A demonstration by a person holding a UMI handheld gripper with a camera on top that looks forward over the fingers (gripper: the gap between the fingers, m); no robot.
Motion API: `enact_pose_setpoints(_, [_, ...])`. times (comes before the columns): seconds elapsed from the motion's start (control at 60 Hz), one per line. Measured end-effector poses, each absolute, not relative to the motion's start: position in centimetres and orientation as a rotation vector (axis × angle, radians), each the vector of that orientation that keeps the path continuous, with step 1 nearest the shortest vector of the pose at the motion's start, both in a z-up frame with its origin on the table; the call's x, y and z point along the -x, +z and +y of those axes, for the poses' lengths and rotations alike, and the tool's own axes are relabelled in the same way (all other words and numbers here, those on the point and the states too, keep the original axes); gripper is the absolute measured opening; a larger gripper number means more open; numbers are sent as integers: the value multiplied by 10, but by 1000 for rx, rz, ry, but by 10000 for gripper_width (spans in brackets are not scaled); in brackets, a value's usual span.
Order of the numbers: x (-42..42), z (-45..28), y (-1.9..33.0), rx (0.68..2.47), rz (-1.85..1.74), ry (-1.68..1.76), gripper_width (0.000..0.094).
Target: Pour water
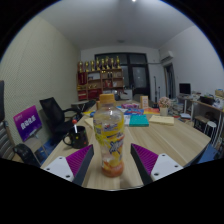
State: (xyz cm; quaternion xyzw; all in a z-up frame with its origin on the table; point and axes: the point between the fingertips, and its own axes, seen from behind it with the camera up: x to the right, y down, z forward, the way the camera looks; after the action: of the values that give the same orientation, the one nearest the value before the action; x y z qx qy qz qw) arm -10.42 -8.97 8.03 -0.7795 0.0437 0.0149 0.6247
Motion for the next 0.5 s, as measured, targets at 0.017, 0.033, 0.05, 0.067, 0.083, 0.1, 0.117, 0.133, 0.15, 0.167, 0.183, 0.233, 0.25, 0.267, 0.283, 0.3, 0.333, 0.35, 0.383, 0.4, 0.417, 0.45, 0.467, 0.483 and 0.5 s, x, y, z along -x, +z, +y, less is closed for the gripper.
enact_pose_setpoints(0.017, [105, -82, 79, 1784, 107, 25, 833])
enact_pose_setpoints(0.033, [104, -75, 77, 1781, 113, 14, 830])
enact_pose_setpoints(0.05, [104, -68, 76, 1779, 119, 2, 835])
enact_pose_setpoints(0.067, [108, -65, 72, 1776, 123, -10, 831])
enact_pose_setpoints(0.083, [107, -59, 71, 1775, 127, -18, 827])
enact_pose_setpoints(0.1, [107, -53, 69, 1774, 131, -25, 751])
enact_pose_setpoints(0.117, [106, -46, 67, 1773, 137, -34, 675])
enact_pose_setpoints(0.133, [105, -42, 64, 1776, 145, -45, 599])
enact_pose_setpoints(0.15, [104, -38, 62, 1782, 153, -56, 523])
enact_pose_setpoints(0.167, [102, -37, 62, 1782, 163, -64, 447])
enact_pose_setpoints(0.183, [100, -35, 64, 1770, 177, -74, 446])
enact_pose_setpoints(0.233, [98, -30, 61, 1748, 203, -108, 423])
enact_pose_setpoints(0.25, [97, -30, 62, 1741, 207, -117, 415])
enact_pose_setpoints(0.267, [97, -30, 62, 1737, 209, -124, 409])
enact_pose_setpoints(0.283, [97, -29, 63, 1733, 212, -129, 409])
enact_pose_setpoints(0.3, [96, -29, 63, 1733, 218, -131, 410])
enact_pose_setpoints(0.333, [98, -28, 62, 1735, 234, -129, 408])
enact_pose_setpoints(0.35, [98, -28, 62, 1742, 240, -125, 421])
enact_pose_setpoints(0.383, [97, -28, 61, 1762, 245, -119, 363])
enact_pose_setpoints(0.4, [97, -27, 61, 1773, 249, -116, 383])
enact_pose_setpoints(0.417, [97, -27, 61, 1787, 249, -114, 322])
enact_pose_setpoints(0.45, [90, -26, 60, 1821, 252, -128, 326])
enact_pose_setpoints(0.467, [90, -24, 62, 1836, 245, -152, 279])
enact_pose_setpoints(0.483, [87, -24, 66, 1848, 229, -177, 277])
enact_pose_setpoints(0.5, [84, -24, 71, 1858, 205, -205, 278])
